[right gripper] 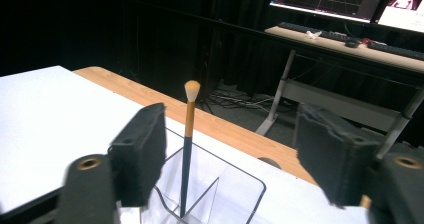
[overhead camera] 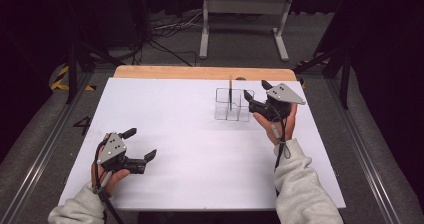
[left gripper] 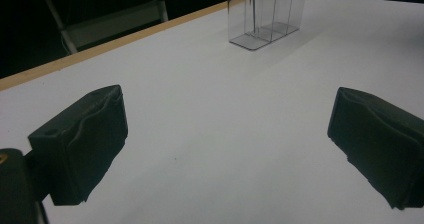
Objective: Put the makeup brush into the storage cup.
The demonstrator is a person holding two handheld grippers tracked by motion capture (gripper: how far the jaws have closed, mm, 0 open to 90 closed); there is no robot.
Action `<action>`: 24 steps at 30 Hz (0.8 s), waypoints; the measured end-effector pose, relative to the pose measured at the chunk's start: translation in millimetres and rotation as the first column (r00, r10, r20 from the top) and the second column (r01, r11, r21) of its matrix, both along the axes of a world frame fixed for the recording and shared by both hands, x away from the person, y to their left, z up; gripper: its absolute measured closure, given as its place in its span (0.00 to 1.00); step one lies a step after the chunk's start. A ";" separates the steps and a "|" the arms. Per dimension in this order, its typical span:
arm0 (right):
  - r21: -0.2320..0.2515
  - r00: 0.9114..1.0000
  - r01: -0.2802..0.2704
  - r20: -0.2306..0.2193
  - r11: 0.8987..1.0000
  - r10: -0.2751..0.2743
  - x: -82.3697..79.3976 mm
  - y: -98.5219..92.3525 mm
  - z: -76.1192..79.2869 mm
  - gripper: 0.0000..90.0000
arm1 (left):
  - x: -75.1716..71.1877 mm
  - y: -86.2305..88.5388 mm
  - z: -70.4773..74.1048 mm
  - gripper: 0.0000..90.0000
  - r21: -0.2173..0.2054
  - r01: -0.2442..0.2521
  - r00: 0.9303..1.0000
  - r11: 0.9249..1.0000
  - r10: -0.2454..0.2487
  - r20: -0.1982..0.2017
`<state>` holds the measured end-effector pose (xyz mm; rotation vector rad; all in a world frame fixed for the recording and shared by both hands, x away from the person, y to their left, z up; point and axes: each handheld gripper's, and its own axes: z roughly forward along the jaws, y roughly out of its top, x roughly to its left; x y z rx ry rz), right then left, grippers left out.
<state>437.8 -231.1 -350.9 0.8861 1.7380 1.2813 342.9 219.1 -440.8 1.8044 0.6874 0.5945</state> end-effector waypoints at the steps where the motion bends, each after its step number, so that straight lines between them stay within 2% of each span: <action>1: 0.000 1.000 0.008 0.001 1.000 -0.008 -0.7 -0.3 0.2 0.29 | 0.0 0.0 0.0 0.04 -0.001 -0.001 1.000 1.000 0.001 0.000; 7: -0.031 1.000 0.022 0.017 0.999 -0.022 -4.9 -1.1 2.5 0.21 | -0.3 -0.1 0.1 0.04 -0.001 -0.002 1.000 1.000 0.002 0.003; 19: -0.064 0.999 0.025 0.028 0.998 -0.024 -14.6 -3.3 2.4 0.13 | -0.5 -0.3 0.2 0.04 0.002 0.000 1.000 1.000 0.000 0.002; 24: -0.058 1.000 0.016 0.024 0.998 -0.015 -18.3 -5.3 1.3 0.12 | -0.2 -0.6 0.0 0.04 0.007 0.000 1.000 1.000 0.000 0.003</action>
